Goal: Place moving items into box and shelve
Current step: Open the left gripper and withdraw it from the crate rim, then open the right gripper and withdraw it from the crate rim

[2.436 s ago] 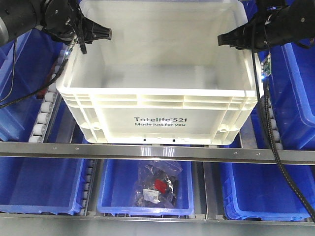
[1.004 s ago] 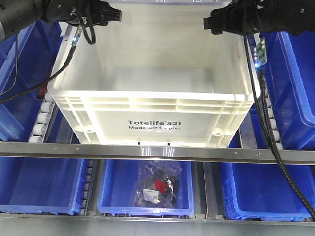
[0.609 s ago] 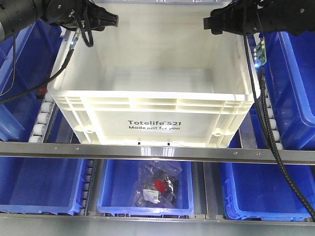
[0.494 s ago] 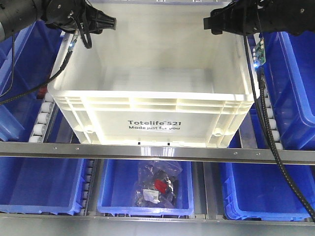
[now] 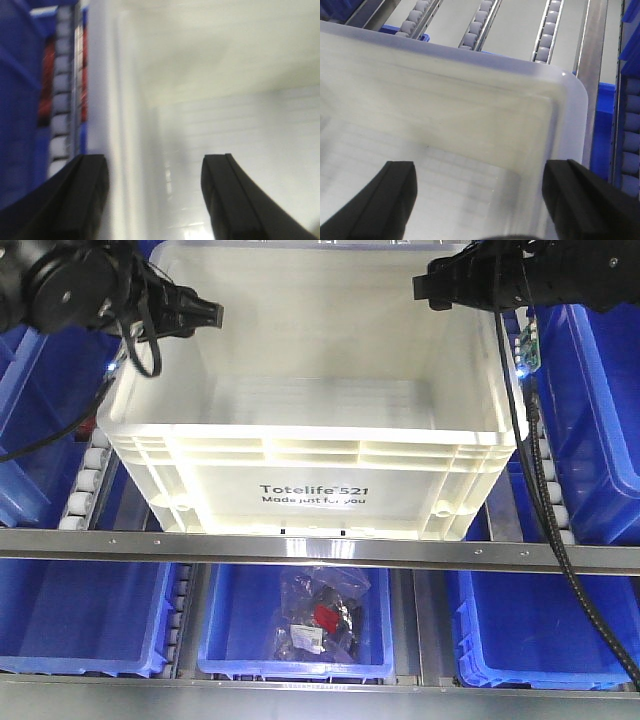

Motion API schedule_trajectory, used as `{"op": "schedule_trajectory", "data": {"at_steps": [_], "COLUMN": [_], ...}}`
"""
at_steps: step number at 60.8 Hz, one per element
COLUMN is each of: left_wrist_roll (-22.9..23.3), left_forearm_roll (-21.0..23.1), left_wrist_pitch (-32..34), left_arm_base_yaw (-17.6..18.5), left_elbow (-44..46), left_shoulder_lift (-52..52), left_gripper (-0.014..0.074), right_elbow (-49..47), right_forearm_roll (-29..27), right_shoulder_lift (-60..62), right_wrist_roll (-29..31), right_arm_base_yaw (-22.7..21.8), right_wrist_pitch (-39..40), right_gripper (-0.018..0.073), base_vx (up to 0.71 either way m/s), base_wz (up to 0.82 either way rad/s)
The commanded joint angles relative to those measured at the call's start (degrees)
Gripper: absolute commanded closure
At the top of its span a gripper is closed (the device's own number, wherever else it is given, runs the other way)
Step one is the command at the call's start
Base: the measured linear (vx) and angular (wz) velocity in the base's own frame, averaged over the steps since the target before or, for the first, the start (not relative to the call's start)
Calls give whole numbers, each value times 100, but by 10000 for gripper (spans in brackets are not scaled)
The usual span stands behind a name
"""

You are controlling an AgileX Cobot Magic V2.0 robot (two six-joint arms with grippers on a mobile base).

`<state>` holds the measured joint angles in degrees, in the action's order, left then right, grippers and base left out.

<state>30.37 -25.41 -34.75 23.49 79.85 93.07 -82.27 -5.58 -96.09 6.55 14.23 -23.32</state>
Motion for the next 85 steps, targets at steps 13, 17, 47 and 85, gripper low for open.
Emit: {"op": "schedule_trajectory", "data": {"at_steps": [13,17,47,85], "left_wrist_roll": [47,47,-595,-2315], "left_forearm_roll": [24,17,719,2335], "left_wrist_pitch": [1730,1909,4403,3997], "left_arm_base_yaw": [-179,-225,-1029,-1798], "left_elbow": [-1408,-1779,-6016,-8243], "left_shoulder_lift": [-1608,-2028,-6100,-9468], "left_gripper": [188,233,605,605], "right_elbow": [-195,-195,-195,-195], "right_forearm_roll": [-15,-15,-15,-15], "right_shoulder_lift": [258,258,258,258], "right_wrist_roll": [35,35,35,35], "right_arm_base_yaw": [-9,-9,-9,-9], "right_wrist_pitch": [418,418,418,418], "right_gripper": [-4,-4,-4,-4], "base_vx": [0,0,0,0], "base_wz": [0,0,0,0]}}
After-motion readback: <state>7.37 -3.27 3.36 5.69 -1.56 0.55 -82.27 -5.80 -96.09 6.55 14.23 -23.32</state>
